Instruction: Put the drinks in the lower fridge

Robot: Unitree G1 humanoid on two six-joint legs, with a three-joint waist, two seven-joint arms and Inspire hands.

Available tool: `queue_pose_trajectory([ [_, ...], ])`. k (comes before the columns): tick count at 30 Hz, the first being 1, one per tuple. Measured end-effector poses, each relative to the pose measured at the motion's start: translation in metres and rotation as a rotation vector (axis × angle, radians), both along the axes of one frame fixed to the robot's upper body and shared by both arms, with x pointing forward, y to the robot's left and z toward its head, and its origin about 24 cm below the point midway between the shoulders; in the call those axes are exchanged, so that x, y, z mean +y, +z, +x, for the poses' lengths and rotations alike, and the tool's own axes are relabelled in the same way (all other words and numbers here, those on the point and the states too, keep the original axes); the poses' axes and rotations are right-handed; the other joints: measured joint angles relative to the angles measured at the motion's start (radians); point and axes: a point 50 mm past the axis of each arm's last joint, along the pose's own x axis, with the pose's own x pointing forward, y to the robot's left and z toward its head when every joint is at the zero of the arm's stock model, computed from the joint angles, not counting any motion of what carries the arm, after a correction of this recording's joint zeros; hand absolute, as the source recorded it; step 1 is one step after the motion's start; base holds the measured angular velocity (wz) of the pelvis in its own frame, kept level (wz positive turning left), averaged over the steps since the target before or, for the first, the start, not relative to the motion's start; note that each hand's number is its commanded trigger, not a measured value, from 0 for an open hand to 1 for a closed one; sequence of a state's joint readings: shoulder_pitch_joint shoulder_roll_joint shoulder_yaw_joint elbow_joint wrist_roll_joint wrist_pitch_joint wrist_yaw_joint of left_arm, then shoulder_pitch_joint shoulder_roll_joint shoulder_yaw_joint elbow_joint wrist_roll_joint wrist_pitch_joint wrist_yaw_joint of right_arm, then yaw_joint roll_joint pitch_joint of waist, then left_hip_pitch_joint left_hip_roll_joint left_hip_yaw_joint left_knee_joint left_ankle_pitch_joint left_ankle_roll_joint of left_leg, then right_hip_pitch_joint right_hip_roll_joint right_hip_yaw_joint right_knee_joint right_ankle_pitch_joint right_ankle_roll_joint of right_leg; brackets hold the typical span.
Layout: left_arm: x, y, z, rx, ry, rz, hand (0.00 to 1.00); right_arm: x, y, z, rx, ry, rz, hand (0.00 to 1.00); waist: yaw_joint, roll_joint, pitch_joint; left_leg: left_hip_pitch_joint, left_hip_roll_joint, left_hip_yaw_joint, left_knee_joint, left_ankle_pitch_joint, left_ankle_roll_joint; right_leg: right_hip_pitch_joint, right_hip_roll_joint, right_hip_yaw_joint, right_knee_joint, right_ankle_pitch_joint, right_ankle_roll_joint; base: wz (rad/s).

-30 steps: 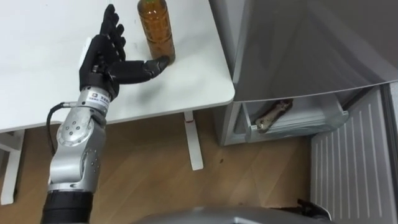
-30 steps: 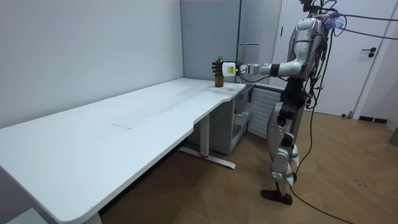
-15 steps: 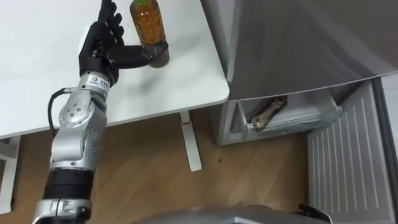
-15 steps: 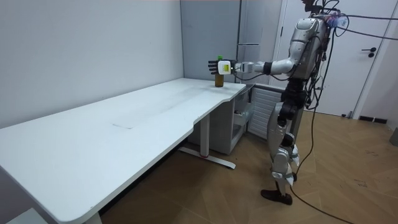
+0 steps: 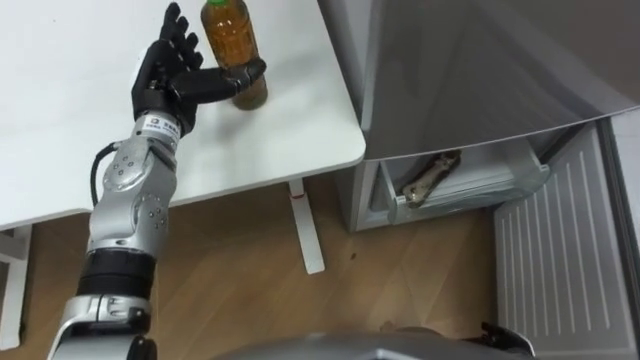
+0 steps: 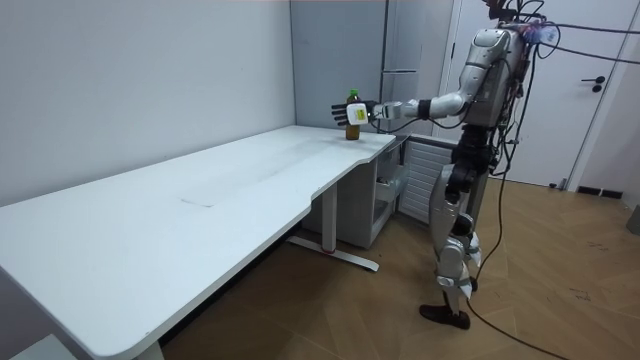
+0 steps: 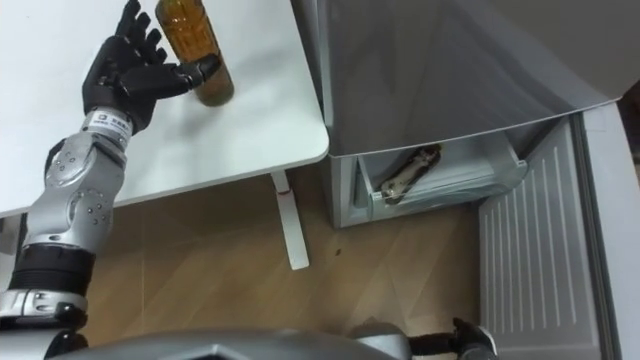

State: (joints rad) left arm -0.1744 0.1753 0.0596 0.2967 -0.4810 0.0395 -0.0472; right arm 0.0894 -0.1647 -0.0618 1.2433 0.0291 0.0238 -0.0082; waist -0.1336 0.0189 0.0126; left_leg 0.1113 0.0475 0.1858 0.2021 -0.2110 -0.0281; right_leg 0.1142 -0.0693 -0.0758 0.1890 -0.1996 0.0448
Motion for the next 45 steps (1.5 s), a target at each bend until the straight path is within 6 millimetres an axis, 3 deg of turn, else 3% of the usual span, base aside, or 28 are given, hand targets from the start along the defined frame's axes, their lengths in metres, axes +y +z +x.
queue_pose_trajectory([
  [10, 0.006, -0.002, 0.004, 0.023, 0.054, -0.072, 0.00, -0.001, 0.000, -0.003, 0.019, -0.011, -0.004, 0.00, -0.006, 0.001, -0.0015, 0.007, 0.000, 0.025, -0.005, 0.000, 0.000, -0.010, 0.005, 0.042, 0.001, 0.001, 0.002, -0.09],
  [18, 0.015, 0.003, 0.011, 0.028, 0.100, -0.078, 0.00, -0.004, 0.000, -0.008, 0.033, -0.013, -0.017, 0.00, -0.018, 0.006, -0.0039, 0.020, 0.001, 0.032, -0.007, 0.000, 0.000, -0.001, 0.005, 0.046, 0.002, 0.002, 0.001, -0.01],
  [24, 0.017, 0.010, 0.018, 0.020, 0.104, -0.072, 0.00, -0.005, -0.001, -0.019, 0.069, -0.030, -0.016, 0.00, -0.025, 0.008, -0.0050, 0.036, 0.001, 0.049, -0.019, 0.000, 0.000, 0.004, 0.006, 0.053, 0.002, 0.002, 0.002, -0.05],
  [28, 0.022, 0.015, 0.021, 0.013, 0.122, -0.084, 0.00, -0.005, -0.001, -0.022, 0.096, -0.036, -0.015, 0.00, -0.026, 0.013, -0.0083, 0.048, 0.002, 0.071, -0.032, 0.000, 0.000, -0.003, 0.010, 0.080, 0.016, 0.002, 0.003, -0.17],
  [36, 0.023, 0.013, 0.020, 0.027, 0.120, -0.082, 0.00, -0.005, -0.001, -0.031, 0.142, -0.041, -0.013, 0.00, -0.031, 0.017, -0.0098, 0.054, 0.005, 0.088, -0.036, 0.000, 0.000, -0.010, 0.016, 0.100, 0.016, 0.004, 0.003, -0.06],
  [37, 0.024, 0.012, 0.020, 0.038, 0.121, -0.080, 0.25, -0.005, -0.001, -0.032, 0.151, -0.029, -0.014, 0.00, -0.033, 0.019, -0.0094, 0.054, 0.006, 0.088, -0.036, -0.001, -0.001, -0.008, 0.017, 0.100, 0.016, 0.004, 0.003, 0.00],
  [40, 0.026, 0.007, 0.019, 0.068, 0.124, -0.077, 0.80, -0.005, -0.001, -0.033, 0.169, 0.008, -0.016, 0.00, -0.038, 0.022, -0.0083, 0.050, 0.007, 0.088, -0.036, -0.001, -0.001, -0.010, 0.018, 0.102, 0.016, 0.004, 0.003, 0.00],
  [41, 0.027, 0.006, 0.019, 0.074, 0.124, -0.077, 0.92, -0.005, -0.001, -0.033, 0.173, 0.018, -0.016, 0.00, -0.039, 0.022, -0.0082, 0.049, 0.007, 0.088, -0.036, -0.001, -0.001, -0.011, 0.018, 0.102, 0.016, 0.004, 0.003, 0.00],
  [42, 0.027, 0.006, 0.019, 0.080, 0.123, -0.077, 1.00, -0.005, -0.001, -0.033, 0.179, 0.032, -0.017, 0.00, -0.040, 0.021, -0.0081, 0.049, 0.007, 0.088, -0.036, -0.001, -0.001, -0.011, 0.018, 0.102, 0.016, 0.004, 0.003, 0.00],
  [45, 0.030, 0.006, 0.018, 0.082, 0.126, -0.068, 1.00, -0.005, -0.001, -0.032, 0.197, 0.066, -0.024, 0.00, -0.049, 0.021, -0.0075, 0.049, 0.007, 0.088, -0.036, -0.001, -0.001, -0.013, 0.018, 0.103, 0.014, 0.004, 0.003, 0.00],
])
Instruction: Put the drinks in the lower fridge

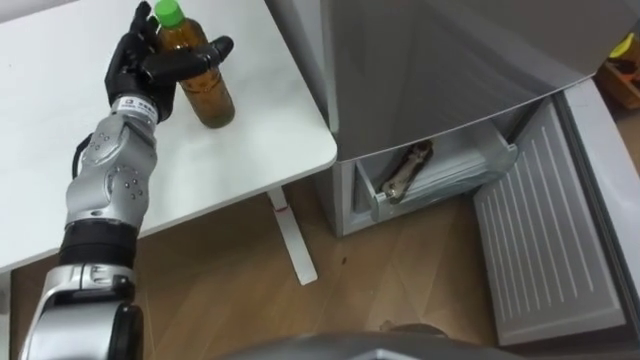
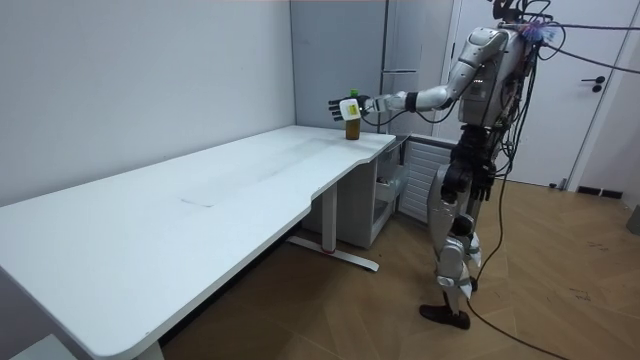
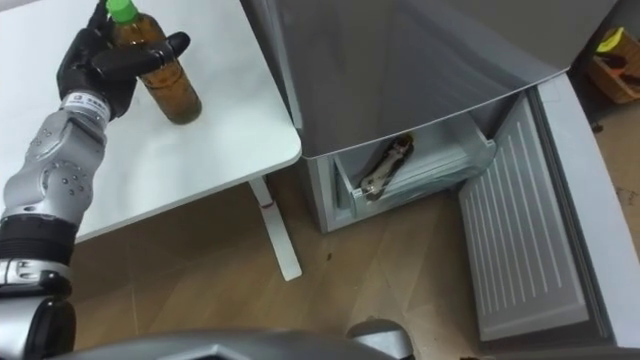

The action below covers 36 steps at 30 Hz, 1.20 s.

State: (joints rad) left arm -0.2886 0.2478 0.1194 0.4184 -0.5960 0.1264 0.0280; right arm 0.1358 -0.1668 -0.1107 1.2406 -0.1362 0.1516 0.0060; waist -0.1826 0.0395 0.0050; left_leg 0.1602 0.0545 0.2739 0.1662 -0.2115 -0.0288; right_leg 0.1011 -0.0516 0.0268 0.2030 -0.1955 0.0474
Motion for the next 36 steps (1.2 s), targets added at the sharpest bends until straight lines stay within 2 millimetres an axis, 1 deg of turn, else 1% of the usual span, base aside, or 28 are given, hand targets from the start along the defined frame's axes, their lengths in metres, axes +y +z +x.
queue_pose_trajectory([
  [4, 0.002, 0.000, 0.000, 0.007, 0.002, 0.007, 1.00, 0.000, 0.000, 0.000, 0.012, 0.030, 0.008, 0.00, -0.008, 0.000, -0.0001, -0.002, 0.000, 0.001, 0.000, 0.000, 0.000, -0.007, 0.000, 0.000, -0.001, 0.000, 0.000, 0.00],
  [15, 0.001, -0.002, -0.001, 0.030, -0.018, 0.000, 1.00, 0.000, 0.000, 0.001, 0.033, 0.058, 0.016, 0.00, -0.009, 0.001, -0.0007, -0.011, 0.000, 0.001, 0.001, 0.000, 0.000, -0.016, 0.000, 0.001, -0.001, 0.000, 0.000, 0.00],
  [18, 0.001, -0.003, -0.001, 0.035, -0.018, 0.000, 1.00, 0.000, 0.001, 0.003, 0.029, 0.059, 0.016, 0.00, -0.008, 0.000, -0.0007, -0.011, 0.000, 0.001, 0.001, 0.000, 0.000, -0.017, 0.000, 0.001, 0.000, 0.000, 0.000, 0.00],
  [22, 0.000, -0.004, -0.001, 0.037, -0.025, -0.001, 1.00, 0.000, 0.001, 0.011, 0.006, 0.064, 0.017, 0.00, -0.007, -0.003, -0.0002, -0.011, 0.000, 0.001, 0.001, 0.000, 0.000, -0.019, 0.000, 0.000, 0.001, 0.000, 0.000, 0.00],
  [26, -0.001, -0.004, -0.001, 0.035, -0.032, -0.001, 1.00, 0.000, 0.002, 0.018, -0.026, 0.071, 0.014, 0.00, -0.004, -0.004, -0.0023, -0.015, 0.000, 0.000, 0.002, 0.000, 0.000, -0.022, 0.000, -0.001, 0.002, 0.000, 0.000, 0.00],
  [29, -0.002, -0.004, 0.000, 0.034, -0.038, 0.002, 1.00, 0.000, 0.003, 0.032, -0.071, 0.082, 0.014, 0.00, -0.003, -0.004, -0.0034, -0.017, 0.001, -0.003, 0.003, 0.000, 0.000, -0.025, 0.000, -0.001, 0.005, 0.000, 0.000, 0.00],
  [32, -0.005, -0.002, 0.000, 0.028, -0.052, 0.004, 1.00, 0.001, 0.004, 0.038, -0.092, 0.096, 0.015, 0.00, 0.002, -0.005, -0.0037, -0.020, 0.001, -0.002, 0.004, 0.000, 0.000, -0.026, 0.001, -0.004, 0.005, 0.000, -0.001, 0.02],
  [33, -0.007, -0.001, 0.001, 0.021, -0.059, 0.009, 1.00, 0.001, 0.004, 0.040, -0.103, 0.091, 0.016, 0.00, 0.004, -0.006, -0.0039, -0.025, 0.001, -0.005, 0.005, 0.000, 0.000, -0.028, 0.000, -0.006, 0.004, 0.001, -0.001, 0.04],
  [36, -0.016, 0.005, 0.003, -0.004, -0.089, 0.029, 1.00, 0.003, 0.005, 0.044, -0.138, 0.068, 0.017, 0.00, 0.026, -0.009, -0.0036, -0.033, 0.003, -0.005, 0.006, 0.000, 0.000, -0.032, 0.000, -0.010, 0.006, 0.002, -0.003, 0.00],
])
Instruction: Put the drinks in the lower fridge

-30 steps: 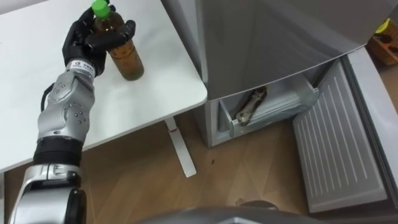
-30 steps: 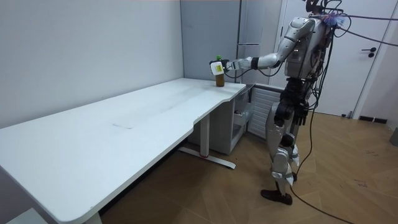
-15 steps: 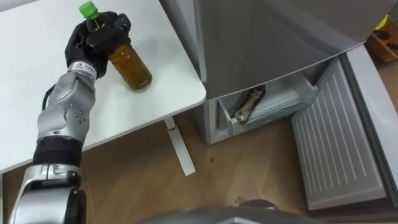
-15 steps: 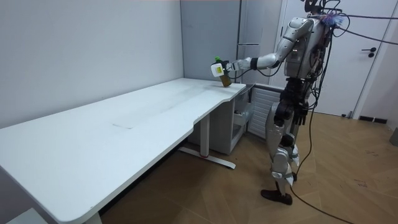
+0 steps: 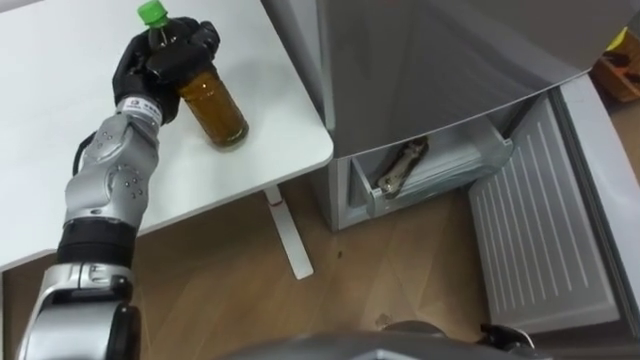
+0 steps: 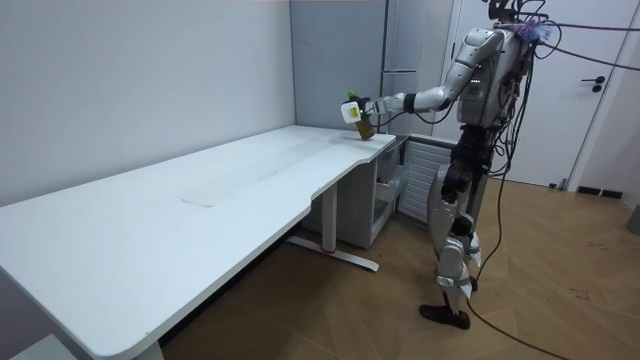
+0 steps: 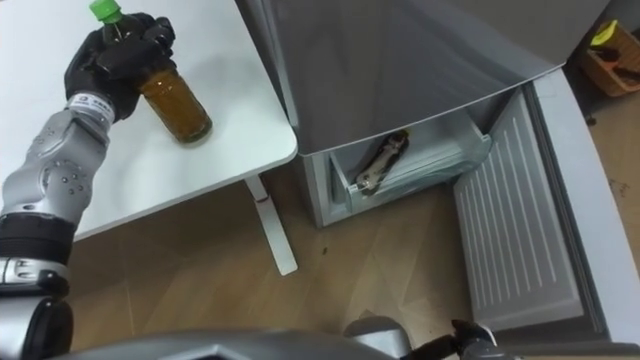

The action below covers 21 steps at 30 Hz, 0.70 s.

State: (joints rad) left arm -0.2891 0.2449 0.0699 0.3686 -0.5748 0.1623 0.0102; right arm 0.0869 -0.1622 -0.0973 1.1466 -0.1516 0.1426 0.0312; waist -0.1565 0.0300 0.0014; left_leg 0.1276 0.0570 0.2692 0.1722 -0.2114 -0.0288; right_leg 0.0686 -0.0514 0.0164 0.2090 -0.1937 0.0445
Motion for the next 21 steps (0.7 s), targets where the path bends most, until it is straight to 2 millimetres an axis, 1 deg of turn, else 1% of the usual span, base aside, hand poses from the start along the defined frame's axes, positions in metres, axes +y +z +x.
queue_pose_trajectory([
  [2, -0.004, 0.007, 0.001, -0.030, -0.015, 0.001, 1.00, 0.003, 0.001, 0.008, -0.039, 0.004, -0.003, 0.00, 0.011, -0.004, 0.0022, -0.007, 0.001, -0.002, 0.000, 0.000, 0.000, -0.006, 0.000, -0.006, 0.003, 0.000, -0.001, -0.02],
  [3, -0.008, 0.011, 0.001, -0.052, -0.026, 0.001, 1.00, 0.005, 0.003, 0.015, -0.070, 0.008, -0.004, 0.00, 0.025, -0.005, 0.0016, -0.011, 0.002, -0.001, 0.001, 0.000, 0.000, -0.014, 0.000, -0.017, 0.008, 0.002, -0.002, -0.04],
  [5, -0.013, 0.021, 0.002, -0.092, -0.042, 0.000, 1.00, 0.010, 0.005, 0.030, -0.115, 0.048, 0.003, 0.00, 0.039, -0.007, 0.0012, -0.012, 0.003, -0.007, 0.000, 0.000, 0.000, -0.014, -0.003, -0.045, 0.011, 0.003, -0.003, 0.02],
  [8, -0.021, 0.030, 0.001, -0.139, -0.075, 0.010, 1.00, 0.016, 0.008, 0.042, -0.166, 0.113, 0.017, 0.00, 0.067, -0.006, 0.0010, -0.011, 0.003, -0.013, -0.001, 0.000, 0.000, -0.013, -0.004, -0.056, 0.010, 0.003, -0.003, 0.05],
  [10, -0.023, 0.032, -0.003, -0.155, -0.091, 0.030, 1.00, 0.021, 0.008, 0.048, -0.194, 0.147, 0.037, 0.00, 0.084, -0.006, 0.0009, -0.013, 0.003, -0.016, -0.001, 0.000, 0.000, -0.012, -0.005, -0.067, 0.008, 0.003, -0.003, 0.02],
  [11, -0.023, 0.033, -0.005, -0.160, -0.092, 0.034, 1.00, 0.023, 0.009, 0.050, -0.202, 0.154, 0.044, 0.00, 0.086, -0.005, 0.0010, -0.014, 0.003, -0.022, -0.001, 0.000, 0.000, -0.011, -0.005, -0.077, 0.007, 0.004, -0.003, 0.13],
  [13, -0.024, 0.035, -0.014, -0.183, -0.099, 0.050, 1.00, 0.029, 0.011, 0.057, -0.233, 0.190, 0.062, 0.00, 0.088, -0.003, 0.0004, -0.028, 0.002, -0.038, 0.001, 0.000, 0.000, -0.008, -0.011, -0.117, -0.002, 0.004, -0.003, 0.22],
  [14, -0.024, 0.036, -0.016, -0.190, -0.103, 0.052, 1.00, 0.031, 0.012, 0.060, -0.242, 0.200, 0.065, 0.00, 0.091, -0.003, 0.0005, -0.032, 0.001, -0.044, 0.003, 0.000, 0.000, -0.009, -0.012, -0.126, -0.004, 0.004, -0.003, 0.24],
  [16, -0.028, 0.037, -0.021, -0.206, -0.127, 0.045, 1.00, 0.035, 0.015, 0.067, -0.275, 0.223, 0.086, 0.00, 0.112, -0.003, 0.0005, -0.040, 0.001, -0.062, 0.008, 0.000, 0.000, -0.009, -0.014, -0.145, -0.004, 0.004, -0.003, 0.21],
  [17, -0.028, 0.037, -0.023, -0.208, -0.129, 0.044, 1.00, 0.036, 0.015, 0.069, -0.282, 0.230, 0.091, 0.00, 0.115, -0.003, 0.0005, -0.042, 0.001, -0.068, 0.009, 0.000, 0.000, -0.007, -0.015, -0.153, -0.004, 0.004, -0.003, 0.25],
  [18, -0.030, 0.037, -0.024, -0.211, -0.137, 0.048, 1.00, 0.038, 0.016, 0.072, -0.289, 0.242, 0.099, 0.00, 0.124, -0.003, 0.0005, -0.044, 0.000, -0.083, 0.010, 0.000, 0.000, 0.000, -0.016, -0.160, -0.007, 0.004, -0.003, 0.28],
  [19, -0.033, 0.038, -0.024, -0.217, -0.150, 0.056, 1.00, 0.040, 0.016, 0.075, -0.292, 0.260, 0.106, 0.00, 0.138, -0.003, 0.0005, -0.046, 0.000, -0.088, 0.010, 0.000, 0.000, 0.002, -0.016, -0.168, -0.007, 0.004, -0.003, 0.26],
  [20, -0.033, 0.039, -0.026, -0.224, -0.155, 0.067, 1.00, 0.042, 0.017, 0.077, -0.296, 0.274, 0.110, 0.00, 0.141, -0.003, 0.0006, -0.048, 0.000, -0.092, 0.011, 0.000, 0.000, 0.003, -0.016, -0.174, -0.007, 0.004, -0.003, 0.22],
  [21, -0.034, 0.042, -0.029, -0.239, -0.163, 0.090, 1.00, 0.046, 0.018, 0.080, -0.305, 0.303, 0.121, 0.00, 0.142, -0.004, 0.0006, -0.055, -0.001, -0.105, 0.017, 0.000, 0.000, 0.003, -0.017, -0.188, -0.007, 0.004, -0.003, 0.29],
])
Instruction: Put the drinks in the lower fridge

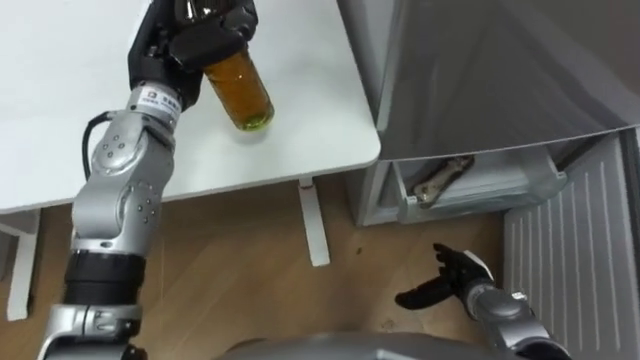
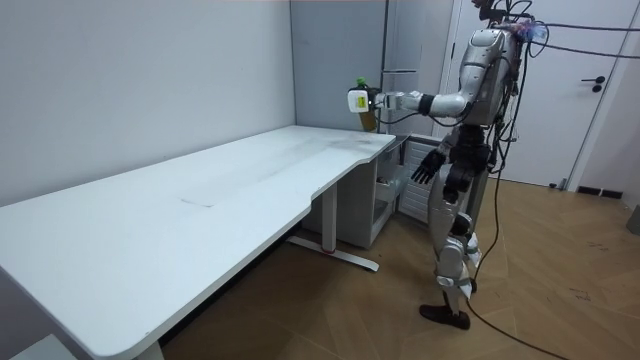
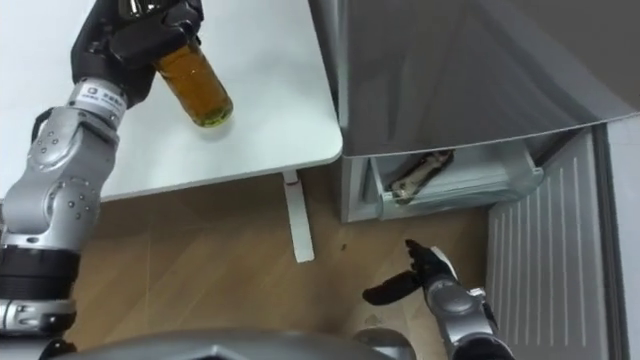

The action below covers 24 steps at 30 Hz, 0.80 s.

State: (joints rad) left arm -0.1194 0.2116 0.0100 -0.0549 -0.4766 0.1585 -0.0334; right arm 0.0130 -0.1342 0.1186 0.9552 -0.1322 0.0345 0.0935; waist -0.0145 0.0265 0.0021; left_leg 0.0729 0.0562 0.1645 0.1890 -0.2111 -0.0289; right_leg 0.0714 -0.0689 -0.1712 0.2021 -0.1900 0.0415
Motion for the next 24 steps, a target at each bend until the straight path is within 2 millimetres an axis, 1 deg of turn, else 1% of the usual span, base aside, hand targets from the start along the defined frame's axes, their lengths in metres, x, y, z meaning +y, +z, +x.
queue_pose_trajectory([
  [1, -0.003, 0.003, -0.002, -0.018, -0.015, 0.012, 1.00, 0.004, 0.000, 0.003, -0.002, 0.030, 0.010, 0.00, -0.001, 0.000, 0.0000, -0.009, -0.001, -0.014, 0.005, 0.000, 0.000, 0.001, -0.001, -0.013, 0.000, 0.000, 0.000, 0.36],
  [2, -0.006, 0.006, -0.002, -0.032, -0.036, 0.011, 1.00, 0.008, 0.001, 0.005, -0.003, 0.045, 0.024, 0.00, 0.008, 0.000, 0.0000, -0.014, -0.001, -0.023, 0.008, 0.000, 0.000, 0.000, -0.002, -0.026, 0.001, 0.000, 0.000, 0.25],
  [4, -0.013, 0.007, -0.005, -0.052, -0.065, 0.007, 1.00, 0.015, 0.001, 0.008, -0.002, 0.089, 0.035, 0.00, 0.026, -0.001, 0.0003, -0.016, 0.000, -0.031, 0.009, 0.000, 0.000, -0.002, -0.001, -0.027, 0.001, 0.000, 0.000, 0.09],
  [6, -0.019, 0.007, -0.011, -0.065, -0.101, -0.002, 1.00, 0.020, 0.002, 0.013, -0.009, 0.127, 0.037, 0.00, 0.046, -0.002, 0.0012, -0.018, -0.001, -0.034, 0.009, 0.000, 0.000, -0.003, -0.001, -0.026, 0.001, 0.000, 0.000, 0.00],
  [7, -0.025, 0.004, -0.016, -0.065, -0.135, -0.009, 1.00, 0.022, 0.003, 0.015, -0.011, 0.147, 0.038, 0.00, 0.058, -0.007, 0.0033, -0.015, 0.000, -0.039, 0.008, 0.000, 0.000, -0.001, -0.001, -0.032, 0.002, 0.000, 0.000, 0.00],
  [8, -0.026, 0.002, -0.018, -0.062, -0.150, -0.011, 1.00, 0.023, 0.003, 0.017, -0.015, 0.156, 0.039, 0.00, 0.063, -0.010, 0.0044, -0.014, 0.000, -0.040, 0.008, 0.000, 0.000, 0.001, -0.001, -0.036, 0.002, 0.000, 0.000, 0.00],
  [9, -0.030, -0.002, -0.023, -0.051, -0.185, -0.014, 1.00, 0.025, 0.004, 0.018, -0.022, 0.170, 0.045, 0.00, 0.073, -0.020, 0.0055, -0.013, 0.000, -0.049, 0.008, 0.000, 0.000, 0.004, -0.001, -0.043, 0.002, 0.000, 0.000, 0.13],
  [10, -0.032, -0.007, -0.029, -0.035, -0.208, -0.016, 1.00, 0.027, 0.004, 0.019, -0.023, 0.183, 0.052, 0.00, 0.074, -0.029, 0.0054, -0.013, 0.000, -0.064, 0.009, 0.000, 0.000, 0.011, 0.000, -0.056, 0.001, 0.000, 0.000, 0.18],
  [12, -0.032, -0.014, -0.036, -0.008, -0.223, -0.020, 1.00, 0.028, 0.006, 0.022, -0.033, 0.194, 0.058, 0.00, 0.076, -0.041, 0.0052, -0.014, -0.001, -0.074, 0.011, 0.000, 0.000, 0.015, 0.000, -0.059, 0.001, 0.000, 0.000, 0.19],
  [15, -0.033, -0.023, -0.044, 0.031, -0.236, -0.023, 1.00, 0.035, 0.016, 0.035, -0.101, 0.236, 0.061, 0.00, 0.077, -0.045, 0.0063, -0.030, -0.004, -0.089, 0.018, 0.000, 0.000, 0.014, -0.004, -0.080, 0.001, 0.000, 0.000, 0.19],
  [16, -0.034, -0.027, -0.047, 0.043, -0.254, -0.023, 1.00, 0.040, 0.019, 0.040, -0.125, 0.259, 0.068, 0.00, 0.080, -0.044, 0.0063, -0.032, -0.004, -0.098, 0.018, 0.000, 0.000, 0.015, -0.004, -0.082, 0.001, 0.000, 0.000, 0.14],
  [18, -0.035, -0.033, -0.053, 0.063, -0.276, -0.034, 1.00, 0.049, 0.022, 0.044, -0.144, 0.305, 0.092, 0.00, 0.097, -0.045, 0.0064, -0.030, -0.004, -0.099, 0.018, 0.000, 0.000, 0.016, -0.004, -0.082, 0.001, -0.001, 0.001, 0.04],
  [20, -0.039, -0.040, -0.060, 0.087, -0.311, -0.045, 1.00, 0.060, 0.025, 0.045, -0.148, 0.362, 0.129, 0.00, 0.110, -0.048, 0.0085, -0.034, -0.005, -0.108, 0.019, 0.000, -0.001, 0.018, -0.004, -0.094, 0.001, -0.001, 0.001, 0.12],
  [21, -0.039, -0.041, -0.061, 0.091, -0.320, -0.047, 1.00, 0.063, 0.026, 0.045, -0.152, 0.375, 0.141, 0.00, 0.110, -0.049, 0.0095, -0.040, -0.007, -0.114, 0.022, 0.001, -0.001, 0.017, -0.005, -0.102, 0.001, -0.001, 0.001, 0.25],
  [22, -0.040, -0.043, -0.063, 0.096, -0.334, -0.051, 1.00, 0.068, 0.029, 0.047, -0.163, 0.392, 0.171, 0.00, 0.108, -0.053, 0.0138, -0.055, -0.009, -0.123, 0.036, 0.001, -0.001, 0.014, -0.008, -0.112, 0.001, -0.001, 0.001, 0.23],
  [23, -0.040, -0.044, -0.064, 0.098, -0.342, -0.051, 1.00, 0.070, 0.030, 0.048, -0.168, 0.400, 0.184, 0.00, 0.109, -0.055, 0.0143, -0.062, -0.010, -0.126, 0.040, 0.001, -0.001, 0.012, -0.008, -0.114, 0.001, -0.001, 0.001, 0.27],
  [24, -0.041, -0.047, -0.064, 0.108, -0.355, -0.053, 1.00, 0.073, 0.033, 0.050, -0.176, 0.414, 0.208, 0.00, 0.109, -0.057, 0.0156, -0.072, -0.013, -0.136, 0.048, 0.001, -0.001, 0.011, -0.011, -0.127, 0.001, -0.001, 0.001, 0.23],
])
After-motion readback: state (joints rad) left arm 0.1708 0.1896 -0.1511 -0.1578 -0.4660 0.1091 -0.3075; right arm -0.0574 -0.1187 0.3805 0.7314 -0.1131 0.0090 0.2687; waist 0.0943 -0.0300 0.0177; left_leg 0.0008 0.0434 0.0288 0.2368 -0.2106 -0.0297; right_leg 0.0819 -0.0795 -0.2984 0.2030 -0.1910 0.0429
